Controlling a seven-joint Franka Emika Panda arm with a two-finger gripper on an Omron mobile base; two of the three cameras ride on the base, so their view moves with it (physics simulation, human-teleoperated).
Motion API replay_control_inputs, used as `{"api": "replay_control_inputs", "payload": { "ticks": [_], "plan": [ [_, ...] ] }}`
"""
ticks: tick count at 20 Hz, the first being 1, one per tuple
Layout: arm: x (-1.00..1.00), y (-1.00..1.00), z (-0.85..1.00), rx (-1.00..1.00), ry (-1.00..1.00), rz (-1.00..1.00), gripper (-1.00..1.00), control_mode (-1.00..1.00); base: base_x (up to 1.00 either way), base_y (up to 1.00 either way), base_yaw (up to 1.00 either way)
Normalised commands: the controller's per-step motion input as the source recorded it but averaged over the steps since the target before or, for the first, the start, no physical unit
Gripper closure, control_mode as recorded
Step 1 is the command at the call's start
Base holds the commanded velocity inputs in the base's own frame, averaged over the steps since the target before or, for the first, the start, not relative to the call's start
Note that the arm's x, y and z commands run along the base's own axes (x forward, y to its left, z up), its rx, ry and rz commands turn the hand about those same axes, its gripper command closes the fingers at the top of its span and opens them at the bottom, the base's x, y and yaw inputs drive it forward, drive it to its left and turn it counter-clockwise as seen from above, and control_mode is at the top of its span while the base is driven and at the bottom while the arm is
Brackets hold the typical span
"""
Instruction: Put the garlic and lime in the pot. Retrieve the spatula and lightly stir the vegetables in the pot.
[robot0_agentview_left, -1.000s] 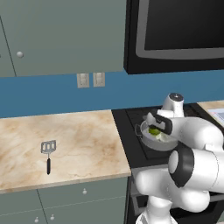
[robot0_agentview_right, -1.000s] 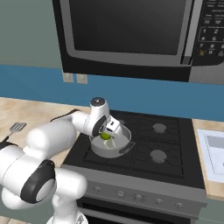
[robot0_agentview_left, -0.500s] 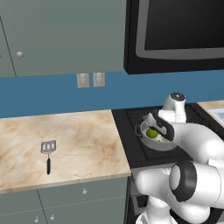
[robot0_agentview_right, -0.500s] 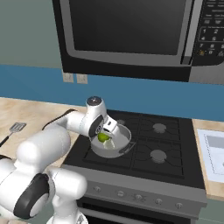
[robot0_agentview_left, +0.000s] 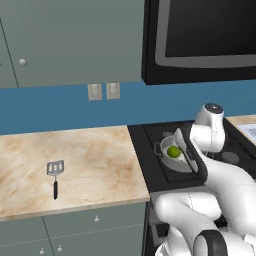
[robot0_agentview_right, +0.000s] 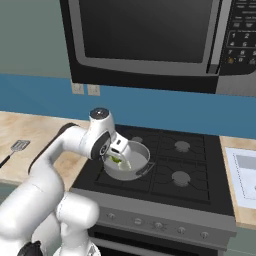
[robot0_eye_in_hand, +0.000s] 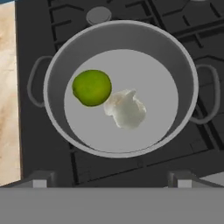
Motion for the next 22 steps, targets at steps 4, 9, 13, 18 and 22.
{"api": "replay_control_inputs", "payload": {
  "ticks": [4,9,13,18,22],
  "plan": [
    [-0.73,0.45,0.21,-0.03,-0.01,0.18,-1.00,-1.00,0.00,0.00,0.00],
    [-0.49,0.57,0.30,-0.06,-0.04,0.25,-1.00,-1.00,0.00,0.00,0.00],
    [-0.29,0.70,0.27,-0.15,-0.02,0.19,-1.00,-1.00,0.00,0.00,0.00],
    [-0.11,0.84,0.19,-0.19,0.00,0.13,-1.00,-1.00,0.00,0.00,0.00],
    [-0.01,0.84,0.16,-0.16,0.00,0.09,-1.00,-1.00,0.00,0.00,0.00]
  ]
}}
